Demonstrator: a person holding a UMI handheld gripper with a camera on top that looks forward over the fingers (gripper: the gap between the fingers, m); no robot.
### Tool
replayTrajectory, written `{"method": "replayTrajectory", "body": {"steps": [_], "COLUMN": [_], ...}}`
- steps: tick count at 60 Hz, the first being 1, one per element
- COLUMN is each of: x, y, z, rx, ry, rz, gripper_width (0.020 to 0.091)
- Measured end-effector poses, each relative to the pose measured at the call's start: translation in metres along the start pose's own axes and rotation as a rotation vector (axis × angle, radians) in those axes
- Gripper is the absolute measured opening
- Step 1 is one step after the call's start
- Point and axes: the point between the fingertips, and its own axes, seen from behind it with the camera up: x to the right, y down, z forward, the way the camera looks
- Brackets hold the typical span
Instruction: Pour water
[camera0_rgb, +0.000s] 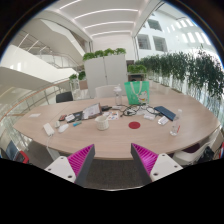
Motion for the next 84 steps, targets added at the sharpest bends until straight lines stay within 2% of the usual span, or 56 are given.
{"method": "replayTrajectory", "body": {"steps": [9, 10, 11, 18, 31, 37, 46, 55, 66, 75, 78, 79, 80, 81, 82, 84], "x": [-0.011, -0.014, -0.016, -0.025, 0.014, 0.064, 0.167, 0.276, 0.392, 0.426, 0.428, 0.429, 0.428, 0.425, 0.427, 0.43], "y": [0.0, 0.001, 0.001, 0.007, 0.007, -0.003, -0.026, -0.035, -0.031, -0.038, -0.04, -0.04, -0.039, -0.038, -0.035, -0.038], "z": [-0.004, -0.005, -0.006, -0.011, 0.0, 0.022, 0.065, 0.137, 0.216, 0.252, 0.264, 0.267, 0.271, 0.277, 0.279, 0.278], "rx": [0.004, 0.004, 0.004, 0.01, 0.042, 0.083, 0.2, 0.251, 0.262, 0.265, 0.266, 0.262, 0.255, 0.256, 0.251, 0.267], "ry": [0.017, 0.018, 0.019, 0.031, 0.074, 0.105, 0.195, 0.264, 0.358, 0.37, 0.358, 0.354, 0.349, 0.337, 0.337, 0.354], "rz": [-0.014, -0.019, -0.023, -0.033, -0.029, -0.023, -0.081, -0.03, -0.018, 0.017, 0.023, 0.024, 0.024, 0.028, 0.032, 0.03], "gripper_width": [0.0797, 0.0819, 0.0796, 0.0794, 0.0793, 0.0792, 0.0792, 0.0789, 0.0791, 0.0793, 0.0758, 0.0719, 0.0654, 0.0557, 0.0514, 0.0509]}}
